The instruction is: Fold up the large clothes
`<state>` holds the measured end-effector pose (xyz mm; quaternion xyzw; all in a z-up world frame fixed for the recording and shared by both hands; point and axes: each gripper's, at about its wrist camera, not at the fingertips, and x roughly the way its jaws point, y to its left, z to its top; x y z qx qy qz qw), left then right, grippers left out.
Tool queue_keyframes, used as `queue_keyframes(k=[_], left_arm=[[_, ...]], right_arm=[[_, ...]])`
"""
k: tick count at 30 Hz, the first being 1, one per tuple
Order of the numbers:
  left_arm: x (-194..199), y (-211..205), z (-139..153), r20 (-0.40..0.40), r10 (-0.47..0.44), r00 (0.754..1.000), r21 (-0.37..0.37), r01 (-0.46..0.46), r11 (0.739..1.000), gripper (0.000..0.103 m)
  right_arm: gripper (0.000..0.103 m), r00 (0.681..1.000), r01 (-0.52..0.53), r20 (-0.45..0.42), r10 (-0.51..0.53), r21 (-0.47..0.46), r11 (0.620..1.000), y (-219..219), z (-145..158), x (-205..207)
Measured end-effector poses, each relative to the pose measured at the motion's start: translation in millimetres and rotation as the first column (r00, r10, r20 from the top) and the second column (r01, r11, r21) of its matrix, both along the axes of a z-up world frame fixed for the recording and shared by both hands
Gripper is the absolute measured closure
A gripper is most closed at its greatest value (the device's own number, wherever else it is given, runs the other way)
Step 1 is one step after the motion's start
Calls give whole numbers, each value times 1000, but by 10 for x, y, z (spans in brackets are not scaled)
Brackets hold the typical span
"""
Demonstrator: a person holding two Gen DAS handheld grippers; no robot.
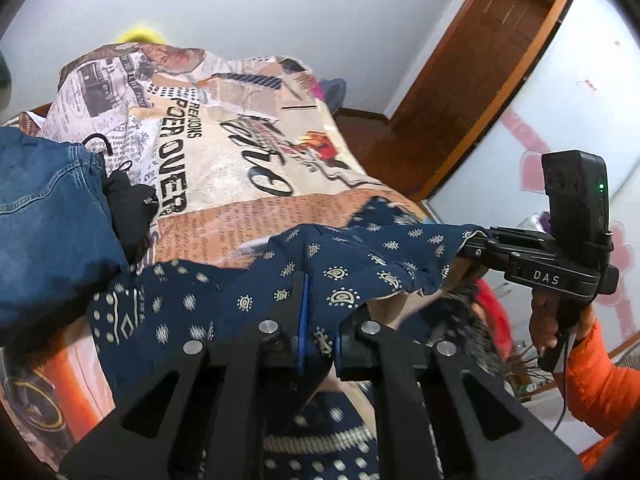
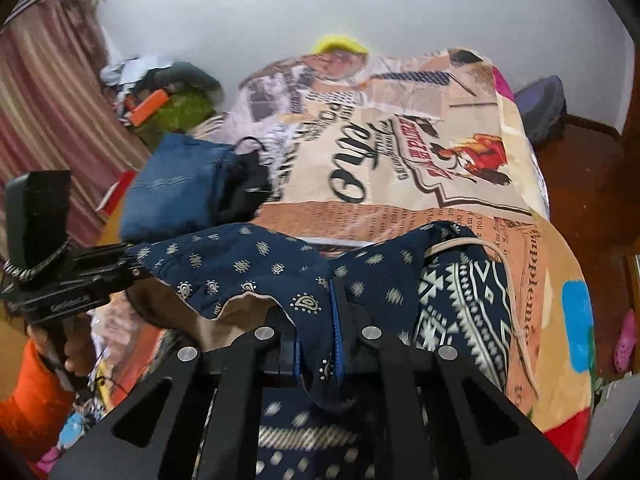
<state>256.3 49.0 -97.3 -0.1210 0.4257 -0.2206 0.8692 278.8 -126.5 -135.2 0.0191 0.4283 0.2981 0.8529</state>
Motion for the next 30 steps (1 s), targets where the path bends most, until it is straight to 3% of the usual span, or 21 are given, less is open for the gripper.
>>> queue_keyframes(k=[7, 17, 19, 22, 23, 24, 28, 30], left_arm=[[-465, -32, 41, 8, -23, 1000, 17, 23, 1000, 94], [-963, -159, -529, -123, -55, 991, 90, 67, 994, 94], [-1023, -212, -699, -160, -51, 986, 120, 71, 990, 85], [-1077, -250, -918, -215, -41, 976, 147, 74, 986, 67], [-1106, -260, -960, -215, -38, 976, 154, 72, 985, 67], [-1144, -267, -957, -196, -32, 980, 164, 64, 984, 66], [-1242, -294, -879, -183, -35, 983, 183, 69, 981, 46], [-1316, -287, -798, -164, -35, 986, 202, 68, 977, 45]], right_arm=[[93, 997, -62, 40, 64, -51, 997, -9, 96, -610], [90, 999, -31, -43, 25, -129, 991, -28, -358, -932], [90, 998, -31, -63, 23, -134, 990, -25, -420, -957], [80, 995, -42, -97, 27, -163, 986, 1, -502, -976], [76, 993, -51, -113, 33, -168, 984, 9, -523, -994], [73, 991, -63, -131, 39, -177, 982, 21, -547, -1005], [66, 988, -89, -143, 57, -227, 970, 49, -551, -1092], [65, 989, -98, -135, 67, -235, 967, 49, -499, -1132]])
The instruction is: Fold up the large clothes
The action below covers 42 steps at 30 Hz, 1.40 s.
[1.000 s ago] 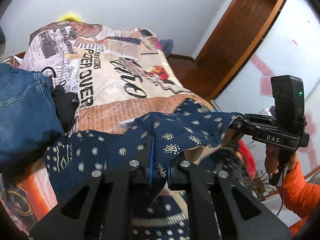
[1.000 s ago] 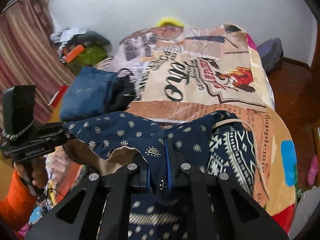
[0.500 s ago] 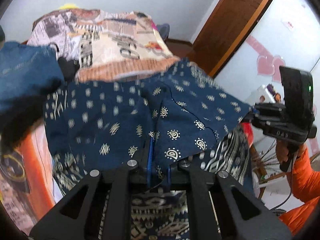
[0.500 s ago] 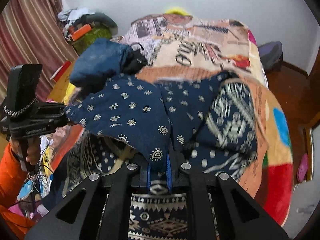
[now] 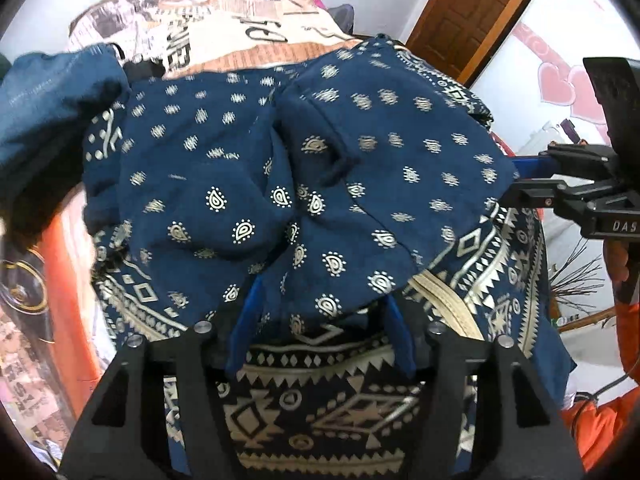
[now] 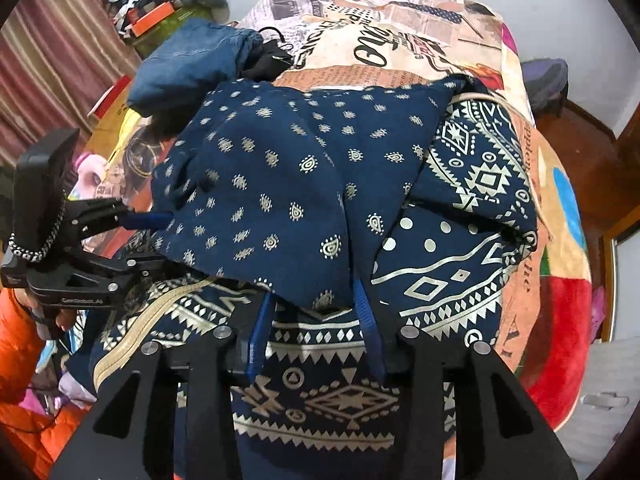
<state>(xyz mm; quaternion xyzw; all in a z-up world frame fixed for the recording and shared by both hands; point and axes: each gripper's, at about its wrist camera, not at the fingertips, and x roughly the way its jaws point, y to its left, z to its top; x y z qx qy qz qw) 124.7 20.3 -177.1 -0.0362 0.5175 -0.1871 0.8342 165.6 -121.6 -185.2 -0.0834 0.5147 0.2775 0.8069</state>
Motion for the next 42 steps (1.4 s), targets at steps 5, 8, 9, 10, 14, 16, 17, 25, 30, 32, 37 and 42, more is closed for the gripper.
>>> queue_keyframes(k=[5, 8, 9, 10, 14, 16, 17, 25, 30, 32, 37, 42], left_arm=[[-154, 151, 215, 37, 28, 999, -5, -28, 1000, 44], [-233, 288, 394, 84, 54, 995, -5, -53, 999, 42], [-233, 338, 451, 103, 68, 992, 2, -68, 998, 39], [-214, 393, 499, 124, 85, 989, 10, -87, 996, 35], [-138, 708, 636, 183, 182, 966, 8, -187, 982, 32], [-46, 911, 616, 176, 248, 953, -14, -249, 968, 32], [23, 1005, 591, 166, 282, 945, -25, -282, 959, 32], [512, 1748, 2, -5, 493, 870, -131, -489, 862, 32], [723, 1965, -557, -178, 518, 837, -223, -547, 807, 32], [791, 1992, -749, -234, 510, 828, -259, -559, 788, 32], [946, 2006, -1059, -313, 468, 826, -366, -560, 743, 32], [1052, 2077, -1214, -339, 455, 824, -471, -567, 676, 32]], right_arm=[[65, 999, 8, 40, -10, 44, 999, -84, 195, -65], [65, 997, 22, 76, -27, 65, 998, -146, 321, -86], [65, 996, 25, 87, -31, 69, 997, -151, 353, -85], [65, 994, 33, 103, -41, 76, 997, -168, 401, -81], [58, 984, 87, 147, -103, 110, 990, -274, 538, 16], [57, 975, 131, 160, -152, 138, 982, -366, 593, 104], [57, 972, 151, 159, -175, 150, 977, -401, 611, 150], [57, 939, 314, 78, -334, 193, 930, -757, 470, 625], [57, 916, 393, 0, -401, 188, 900, -950, 222, 883], [57, 905, 423, -36, -424, 183, 888, -1009, 95, 990], [57, 874, 484, -158, -459, 215, 848, -1143, -190, 1206], [57, 872, 484, -246, -424, 304, 820, -1088, -338, 1272]])
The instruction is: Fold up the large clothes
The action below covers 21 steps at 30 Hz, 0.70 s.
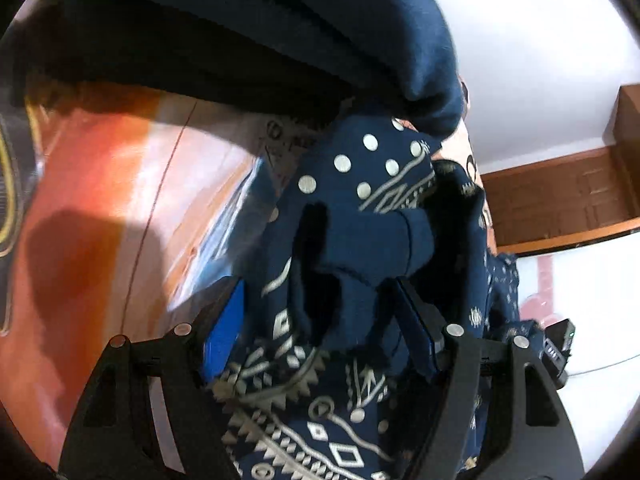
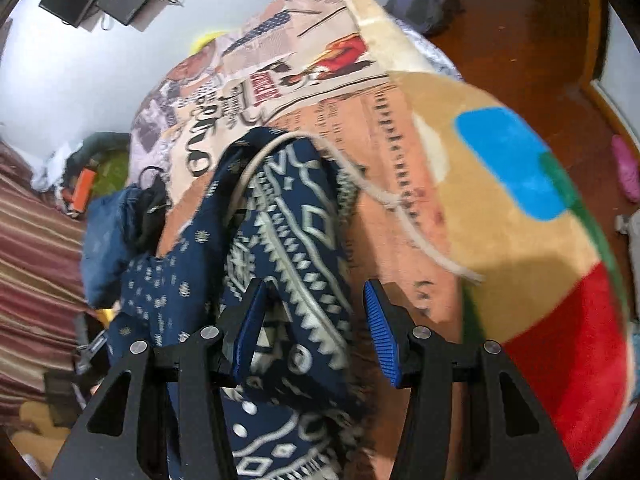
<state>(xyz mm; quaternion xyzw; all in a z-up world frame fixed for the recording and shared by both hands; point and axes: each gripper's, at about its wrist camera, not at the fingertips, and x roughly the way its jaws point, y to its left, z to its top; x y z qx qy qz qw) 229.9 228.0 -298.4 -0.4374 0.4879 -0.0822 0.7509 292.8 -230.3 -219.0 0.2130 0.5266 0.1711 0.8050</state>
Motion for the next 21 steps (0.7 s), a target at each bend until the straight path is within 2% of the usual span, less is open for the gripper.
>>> queue_keyframes(k=[2, 5, 7, 8, 10, 12, 15, 17, 21], left_arm=[[42, -13, -32, 9, -2, 1000, -10, 2, 1000, 32], [81, -67, -3, 25, -12, 1000, 10, 12, 1000, 32], [30, -128, 91, 51, -10, 999, 45, 8, 999, 58], [11, -182, 162, 66, -17, 998, 80, 11, 997, 60], [-17, -316, 331, 103, -47, 994, 179, 28, 983, 81], [-58, -455, 522, 121, -80, 989, 274, 44, 961, 86], [-106, -605, 818, 149, -115, 982, 354, 55, 934, 89], [-156, -699, 1058, 188, -141, 972, 391, 57, 919, 91], [-210, -775, 1474, 261, -177, 949, 421, 53, 905, 94]], right_arm=[[53, 1000, -28, 1, 28, 20, 999, 89, -29, 22], [53, 999, -23, 27, 23, -11, 1000, 194, -49, 37], [57, 999, -13, 36, 13, -4, 1000, 200, -45, 46], [60, 999, -1, 42, 1, 5, 1000, 188, -35, 21], [82, 999, 3, 52, -5, 33, 999, 179, -22, 18], [86, 997, 8, 72, -12, 60, 998, 174, 23, -12], [89, 992, 2, 124, -8, 47, 999, 215, 171, -76], [90, 985, -13, 173, 6, 40, 999, 260, 344, -140], [90, 961, -57, 270, 51, 15, 998, 396, 677, -239]])
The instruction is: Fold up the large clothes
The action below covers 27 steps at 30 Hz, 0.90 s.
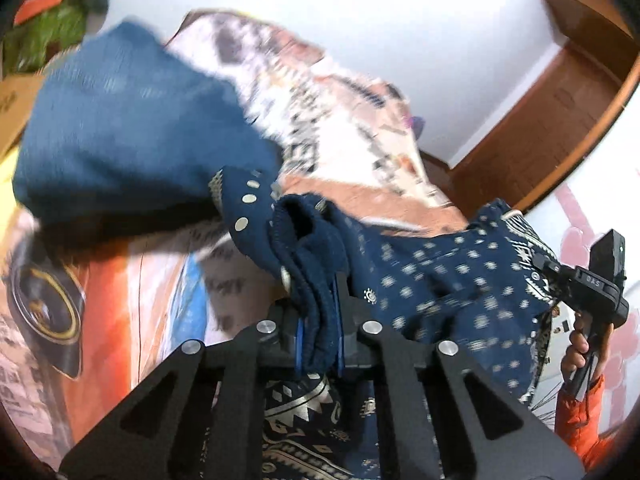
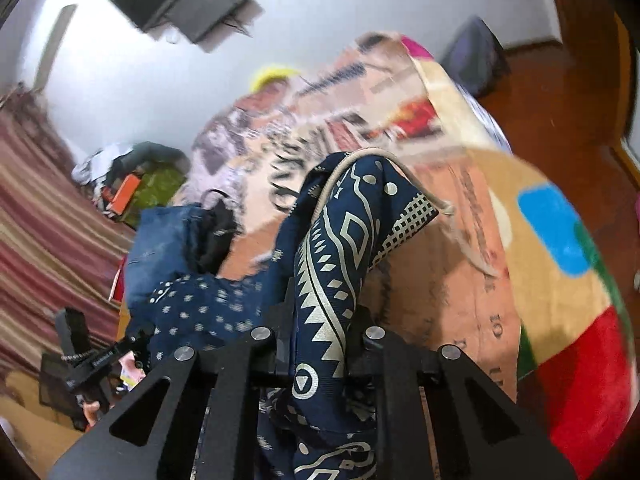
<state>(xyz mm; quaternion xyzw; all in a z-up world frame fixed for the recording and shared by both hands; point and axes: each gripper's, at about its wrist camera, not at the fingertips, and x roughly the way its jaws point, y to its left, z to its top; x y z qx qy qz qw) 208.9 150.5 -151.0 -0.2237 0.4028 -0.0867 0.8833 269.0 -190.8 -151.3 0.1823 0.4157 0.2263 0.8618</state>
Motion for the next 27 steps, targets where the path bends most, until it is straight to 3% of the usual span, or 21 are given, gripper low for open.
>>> queue_keyframes(k=[8, 15, 20, 27], left_arm=[[90, -126, 643, 168, -27, 985, 64, 17, 998, 94], [475, -28, 826, 223, -14, 975, 112, -11, 994, 94], [935, 57, 607, 175, 3, 985, 156, -30, 987, 94], [1507, 132, -133, 0, 24, 1000, 199, -23, 980, 94]], right_arm=[[91, 984, -32, 172, 35, -20, 999, 145, 579, 3], [91, 972, 0, 233, 14, -60, 998, 189, 709, 366], [91, 980, 36, 197, -17, -97, 995, 166, 502, 770], [91, 996, 64, 76, -51, -184, 981, 113, -39, 1275]])
